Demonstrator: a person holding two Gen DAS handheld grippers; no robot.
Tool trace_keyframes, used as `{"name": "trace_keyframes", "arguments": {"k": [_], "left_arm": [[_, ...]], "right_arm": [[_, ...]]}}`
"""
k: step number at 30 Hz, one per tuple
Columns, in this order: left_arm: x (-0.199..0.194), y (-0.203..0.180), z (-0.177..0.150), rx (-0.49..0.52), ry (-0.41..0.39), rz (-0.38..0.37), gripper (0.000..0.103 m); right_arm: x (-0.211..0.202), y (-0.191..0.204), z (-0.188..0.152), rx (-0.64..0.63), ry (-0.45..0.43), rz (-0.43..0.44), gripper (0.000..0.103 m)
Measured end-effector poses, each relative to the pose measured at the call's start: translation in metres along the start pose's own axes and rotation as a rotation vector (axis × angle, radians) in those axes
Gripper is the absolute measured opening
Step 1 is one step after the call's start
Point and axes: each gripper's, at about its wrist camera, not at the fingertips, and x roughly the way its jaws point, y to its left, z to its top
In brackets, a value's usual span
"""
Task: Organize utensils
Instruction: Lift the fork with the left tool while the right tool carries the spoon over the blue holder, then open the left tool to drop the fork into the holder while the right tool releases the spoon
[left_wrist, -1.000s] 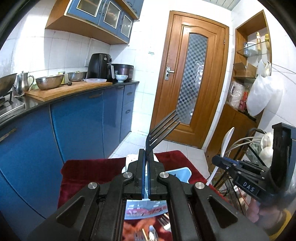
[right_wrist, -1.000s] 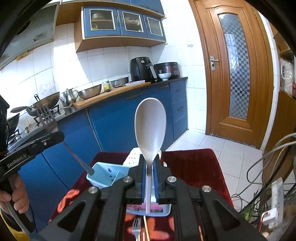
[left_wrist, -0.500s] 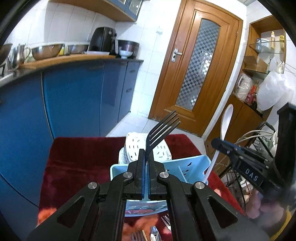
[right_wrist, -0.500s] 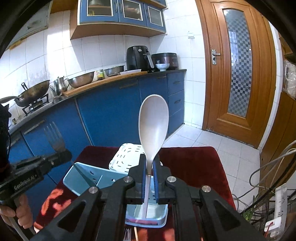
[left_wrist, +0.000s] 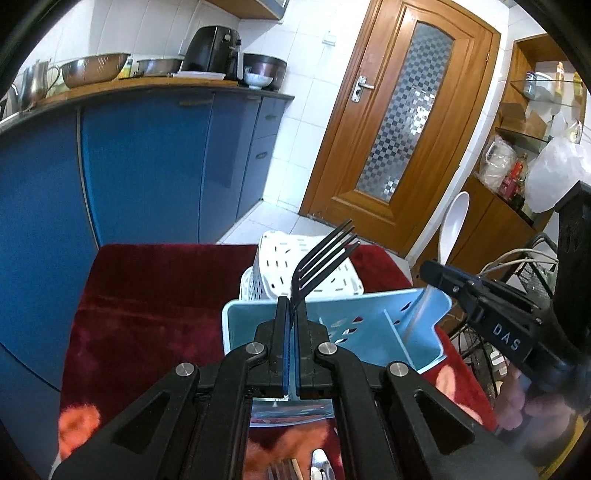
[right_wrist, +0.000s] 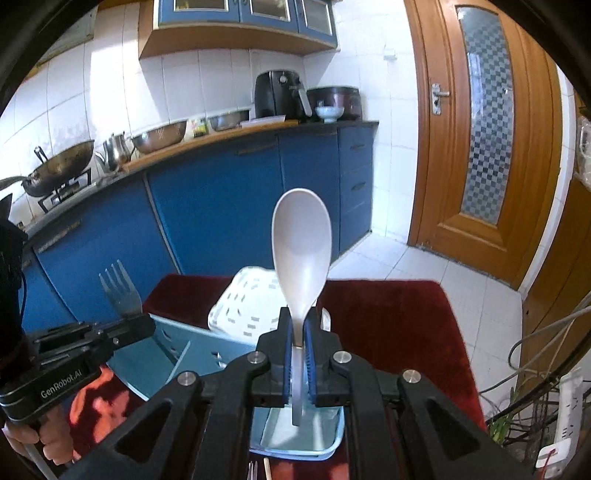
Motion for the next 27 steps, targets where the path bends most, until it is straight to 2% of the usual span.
{"name": "trace_keyframes", "arguments": {"k": [12, 24, 27], "left_arm": [[0.006, -0.002, -0.004, 0.013, 0.006, 0.006, 0.0], [0.006, -0.002, -0.006, 0.017, 0.007, 0.004, 0.0], [0.006, -0.002, -0.007, 0.018, 0.009, 0.003, 0.0]], "right_arm": [[0.001, 0.002, -0.004, -0.01, -0.002, 0.015, 0.008], [0.004, 0.012, -0.003, -0.07, 0.002, -0.034, 0.008], [0.003, 0.012, -0.003, -0.065, 0.007, -0.021, 0.008]]}}
